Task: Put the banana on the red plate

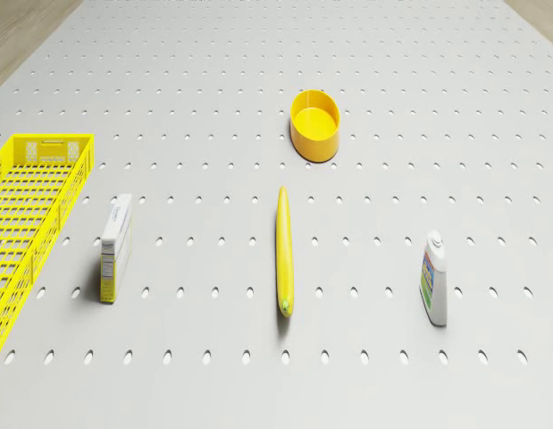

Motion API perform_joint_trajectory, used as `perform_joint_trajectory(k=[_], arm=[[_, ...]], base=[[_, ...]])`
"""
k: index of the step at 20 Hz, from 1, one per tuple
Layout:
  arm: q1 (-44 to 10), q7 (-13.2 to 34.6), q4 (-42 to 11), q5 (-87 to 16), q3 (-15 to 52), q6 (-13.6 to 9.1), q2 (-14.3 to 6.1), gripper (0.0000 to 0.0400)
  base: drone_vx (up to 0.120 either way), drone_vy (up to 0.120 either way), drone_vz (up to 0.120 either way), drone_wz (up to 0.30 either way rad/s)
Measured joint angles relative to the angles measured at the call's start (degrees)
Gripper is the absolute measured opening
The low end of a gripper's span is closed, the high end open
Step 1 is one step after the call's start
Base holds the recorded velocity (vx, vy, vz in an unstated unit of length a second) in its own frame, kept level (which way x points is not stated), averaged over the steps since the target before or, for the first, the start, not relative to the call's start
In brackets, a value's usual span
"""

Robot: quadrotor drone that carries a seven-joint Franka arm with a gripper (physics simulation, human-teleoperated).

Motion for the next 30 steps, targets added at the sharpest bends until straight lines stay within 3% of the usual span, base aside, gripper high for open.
perform_joint_trajectory(k=[6, 9, 12, 16, 20, 24, 30], arm=[[-11.36, 10.73, -20.28, -37.33, 21.42, 0.07, -4.50, 0.0400], [-20.18, 18.45, -29.56, -54.25, 29.88, -2.85, -6.91, 0.0400], [-29.38, 25.32, -34.93, -65.68, 35.94, -6.93, -9.13, 0.0400], [-38.86, 31.70, -37.95, -73.48, 40.96, -11.35, -11.80, 0.0400], [-44.58, 35.45, -38.93, -76.54, 43.72, -13.63, -13.98, 0.0400], [-47.77, 37.60, -39.23, -77.49, 45.30, -14.33, -15.74, 0.0400], [-50.22, 39.39, -39.27, -77.36, 46.69, -13.84, -17.94, 0.0400]], base=[[0.120, 0.000, -0.113, 0.000], [0.120, 0.000, -0.120, 0.000], [0.120, 0.000, -0.120, 0.000], [0.120, 0.000, -0.120, 0.000], [0.120, 0.000, -0.120, 0.000], [0.120, -0.070, -0.120, 0.000], [0.120, 0.000, -0.013, 0.000]])
